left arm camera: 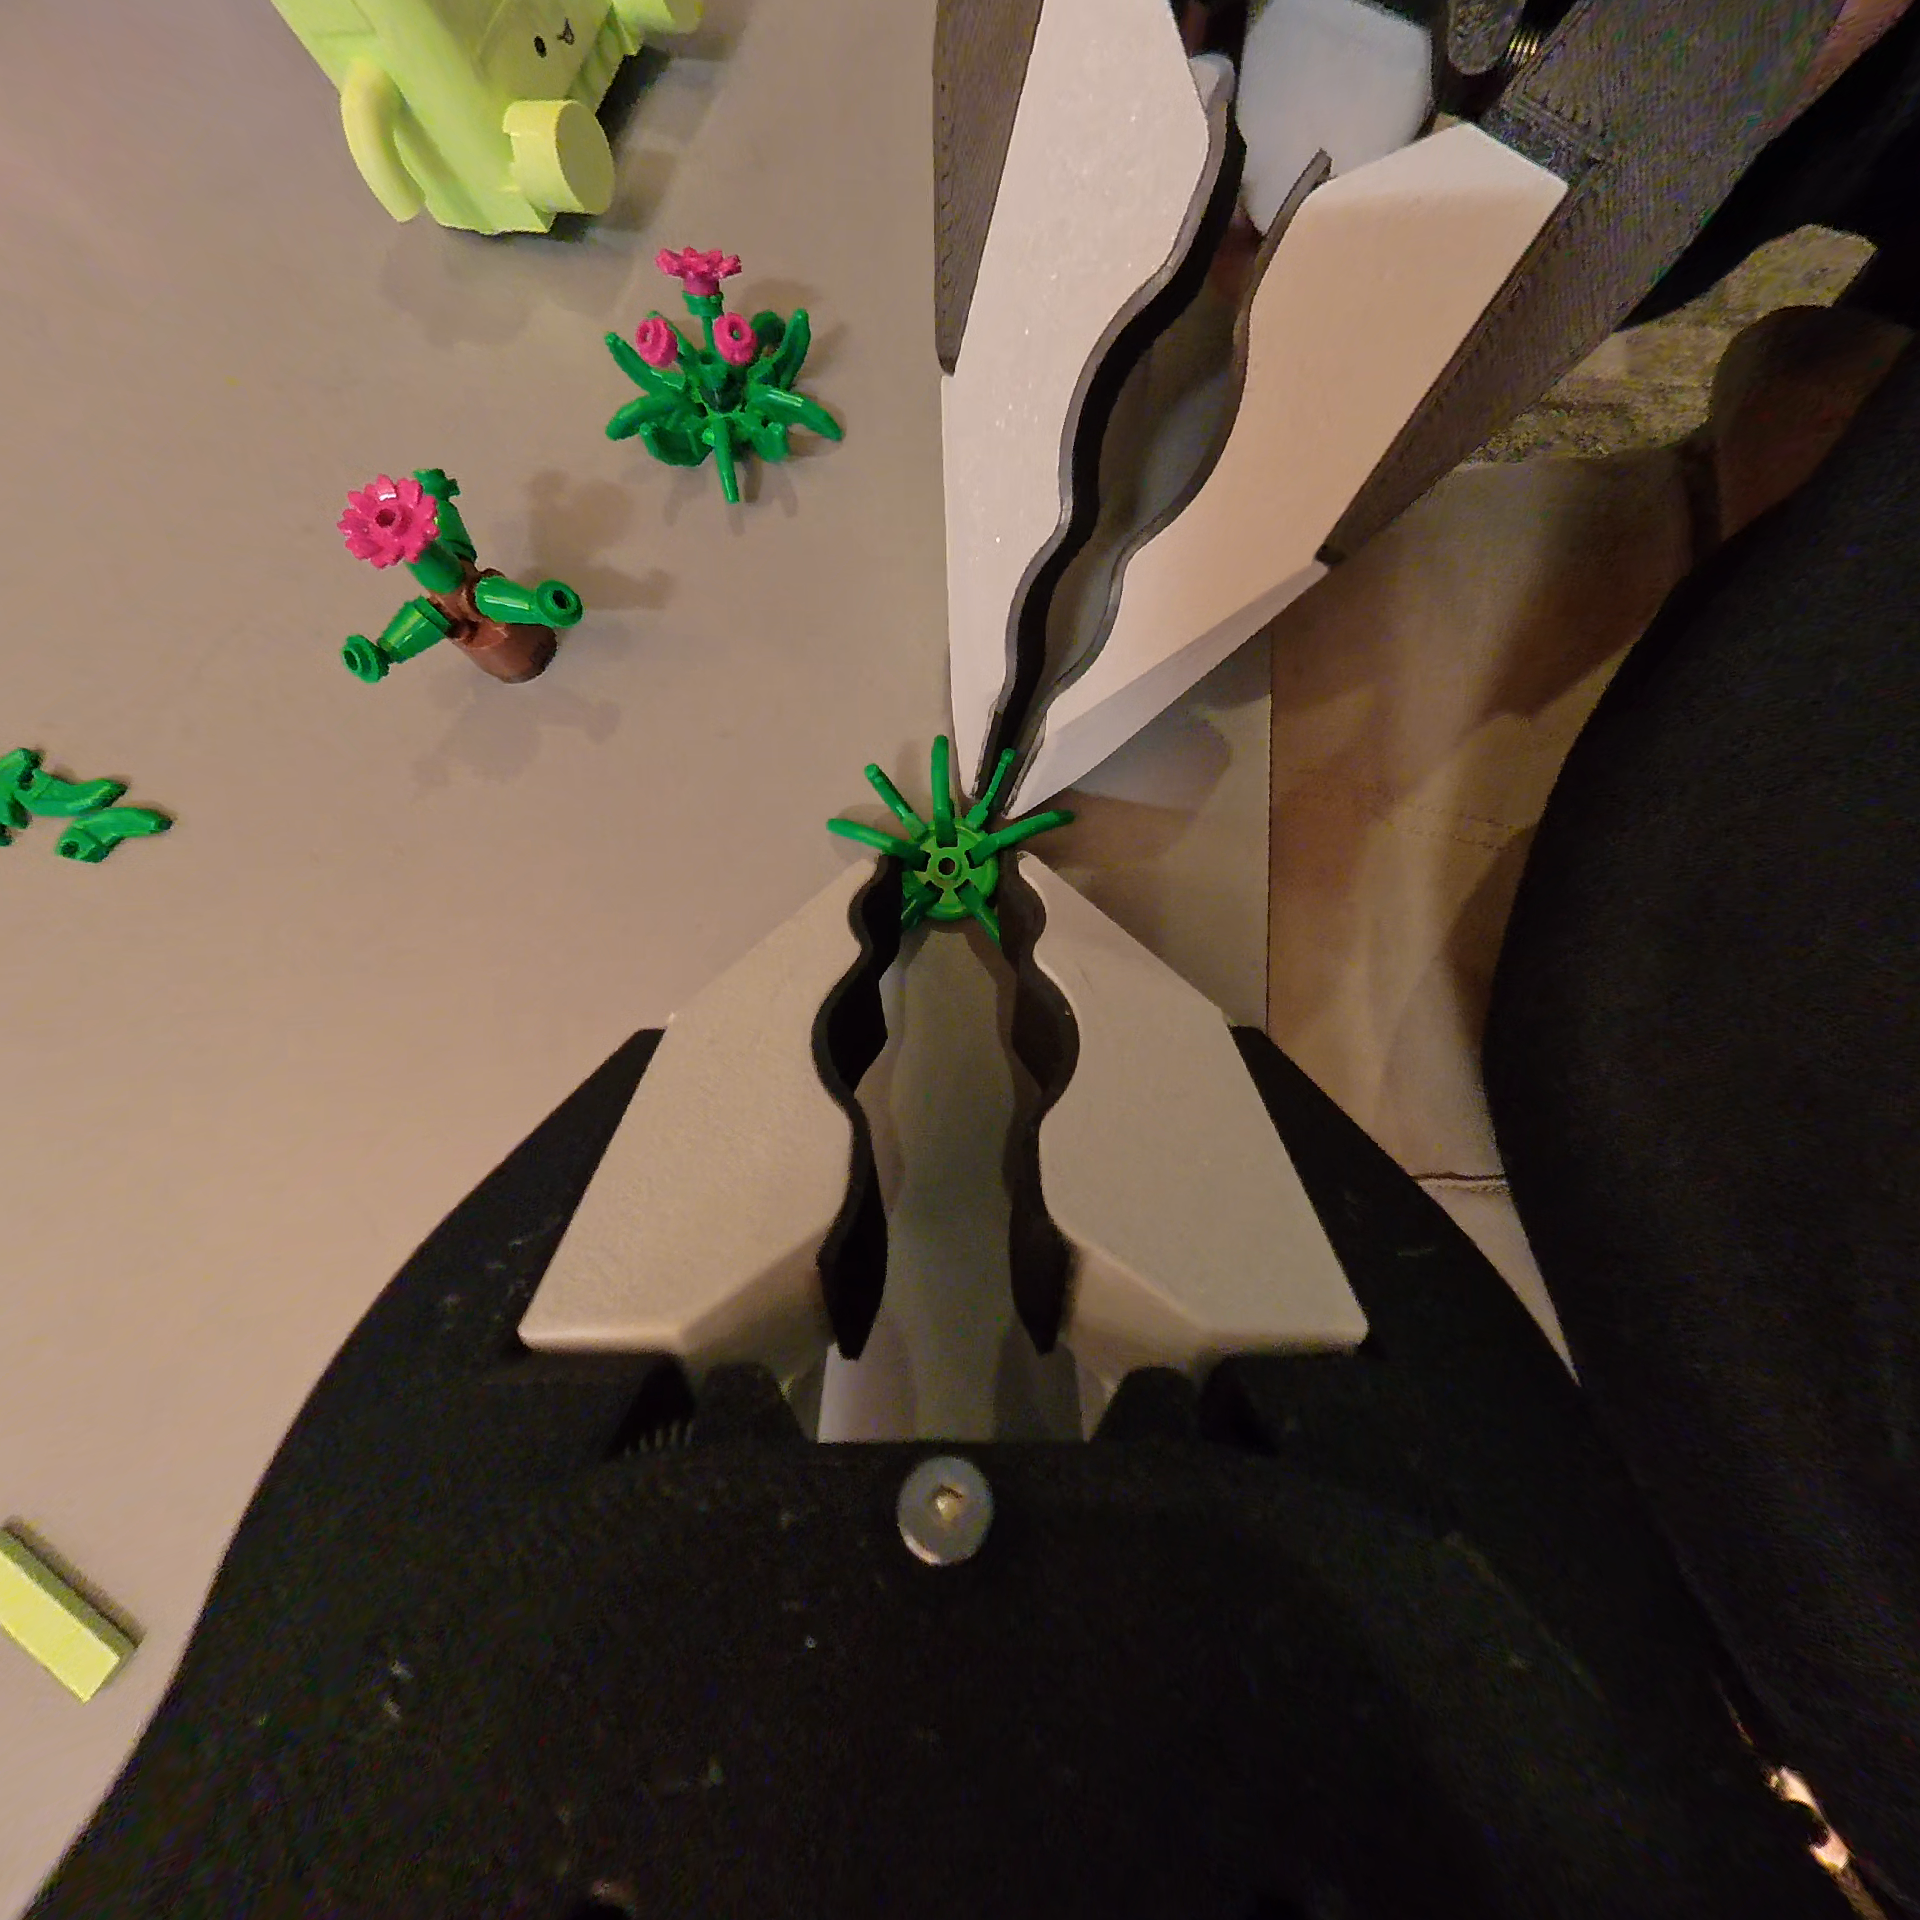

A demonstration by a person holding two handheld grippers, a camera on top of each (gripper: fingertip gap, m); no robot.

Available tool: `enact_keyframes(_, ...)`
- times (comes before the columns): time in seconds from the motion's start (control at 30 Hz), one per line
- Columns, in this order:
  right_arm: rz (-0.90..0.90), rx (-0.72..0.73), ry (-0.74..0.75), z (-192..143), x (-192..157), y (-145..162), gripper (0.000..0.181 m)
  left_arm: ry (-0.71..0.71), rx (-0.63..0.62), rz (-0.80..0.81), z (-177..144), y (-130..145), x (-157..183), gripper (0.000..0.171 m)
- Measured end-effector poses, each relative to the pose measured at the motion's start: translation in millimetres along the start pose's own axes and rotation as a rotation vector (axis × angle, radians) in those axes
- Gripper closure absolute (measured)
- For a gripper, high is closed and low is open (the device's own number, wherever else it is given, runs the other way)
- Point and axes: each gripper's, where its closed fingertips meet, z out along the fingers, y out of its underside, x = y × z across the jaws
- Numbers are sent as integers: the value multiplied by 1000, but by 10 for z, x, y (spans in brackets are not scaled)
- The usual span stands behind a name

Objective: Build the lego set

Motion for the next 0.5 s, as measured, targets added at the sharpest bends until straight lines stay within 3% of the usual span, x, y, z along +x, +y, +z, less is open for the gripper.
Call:
enact_keyframes(0.37, -26, 0, -2, 1, -2, -1, 181, -15, 44, 3, -93, -45, -68, 141)
enact_keyframes(0.5, -33, -3, -16, 2, -4, -2, 181, -11, 91, 47, -69, -117, -38, 122)
